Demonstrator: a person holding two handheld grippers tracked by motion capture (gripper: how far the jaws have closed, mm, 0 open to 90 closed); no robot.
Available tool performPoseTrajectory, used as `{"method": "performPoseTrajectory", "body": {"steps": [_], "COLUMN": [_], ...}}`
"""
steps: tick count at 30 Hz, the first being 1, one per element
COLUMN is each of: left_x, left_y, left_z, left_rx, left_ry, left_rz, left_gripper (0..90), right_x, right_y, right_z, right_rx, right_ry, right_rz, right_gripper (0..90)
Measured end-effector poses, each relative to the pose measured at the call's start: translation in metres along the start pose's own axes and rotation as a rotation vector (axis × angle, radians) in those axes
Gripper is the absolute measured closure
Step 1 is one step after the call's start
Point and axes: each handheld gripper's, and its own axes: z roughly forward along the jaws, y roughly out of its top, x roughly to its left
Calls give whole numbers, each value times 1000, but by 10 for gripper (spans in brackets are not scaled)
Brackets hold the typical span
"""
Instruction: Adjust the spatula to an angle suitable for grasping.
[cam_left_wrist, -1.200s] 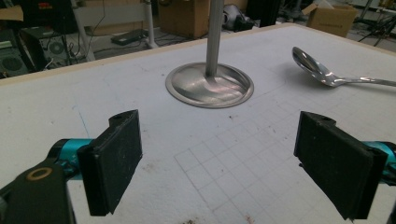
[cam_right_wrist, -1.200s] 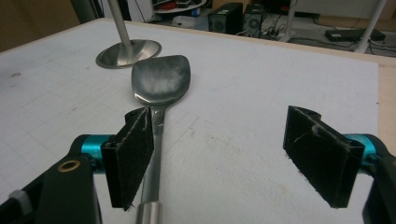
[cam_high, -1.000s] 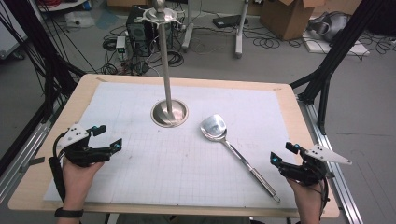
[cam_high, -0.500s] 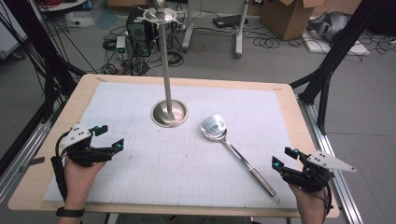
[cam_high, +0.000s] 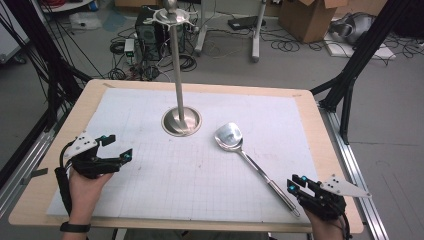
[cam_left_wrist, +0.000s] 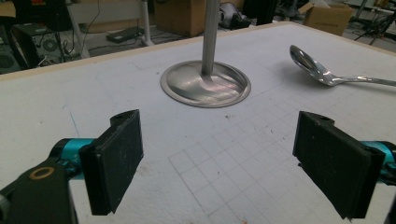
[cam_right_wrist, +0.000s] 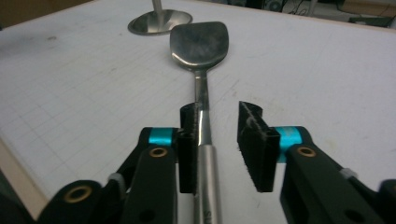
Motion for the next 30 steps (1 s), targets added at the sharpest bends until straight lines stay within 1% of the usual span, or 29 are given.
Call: {"method": "performPoseTrajectory", "body": {"steps": [1, 2, 3, 4, 5, 6, 7, 9, 10, 12, 13, 16, 17, 18, 19, 20, 21, 23, 24, 25, 26, 27, 28, 30], "left_x": [0, 1, 1, 1, 1, 2, 2, 2, 2, 2, 3, 3, 3, 3, 2, 2, 2, 2, 1, 1, 1, 1, 1, 1], "left_y": [0, 0, 0, 0, 0, 0, 0, -1, -1, -2, -2, -2, -2, -2, -1, -1, -1, 0, 0, 0, 0, 0, 0, 0], "left_z": [0, 0, 0, -1, -1, -1, -1, -1, 0, 0, 0, 0, 0, 0, 0, 0, 0, -1, -1, -1, 0, 0, 0, 0], "left_rx": [0, 1, 2, 2, 2, 1, 1, 7, 5, 5, 7, 8, 7, 5, 4, 3, -4, -3, -7, -7, -9, -9, -9, -10], "left_ry": [0, 5, 6, 7, 7, 11, 11, 10, 11, 12, 12, 15, 15, 14, 12, 12, 12, 10, 9, 9, 7, 7, 7, 7], "left_rz": [0, 2, -3, -1, -1, -2, -2, -4, -7, -6, -6, -8, -7, -9, -9, -7, -6, -5, -5, -5, -5, -5, -5, -5], "left_gripper": [168, 169, 169, 170, 170, 170, 171, 173, 174, 174, 174, 174, 174, 174, 174, 174, 174, 174, 174, 174, 174, 174, 174, 174], "right_x": [0, 4, 4, 9, 9, 13, 13, 16, 18, 19, 20, 24, 26, 26, 27, 28, 28, 28, 29, 29, 31, 31, 32, 32], "right_y": [0, -4, -4, -8, -8, -12, -12, -17, -21, -23, -25, -29, -31, -31, -33, -34, -37, -38, -41, -41, -42, -42, -43, -44], "right_z": [0, 0, 0, 0, 0, -1, -1, 0, 2, 3, 3, 6, 7, 7, 8, 9, 11, 12, 14, 14, 16, 16, 19, 19], "right_rx": [0, 10, 10, 19, 19, 35, 35, 47, 65, 75, 90, 118, 138, 138, 150, 164, 188, 198, 215, 215, 243, 243, 266, 277], "right_ry": [0, -3, -3, -11, -11, -15, -15, -15, -16, -14, -7, -2, -6, -6, -6, -6, -5, -1, 3, 3, -7, -7, -19, -25], "right_rz": [0, 2, 2, 11, 11, 2, 2, -1, -9, -9, 0, 0, -11, -11, -14, -17, -29, -30, -41, -41, -65, -65, -82, -81], "right_gripper": [718, 784, 784, 830, 830, 860, 860, 888, 889, 889, 890, 891, 892, 892, 893, 893, 894, 894, 895, 895, 896, 896, 897, 898]}}
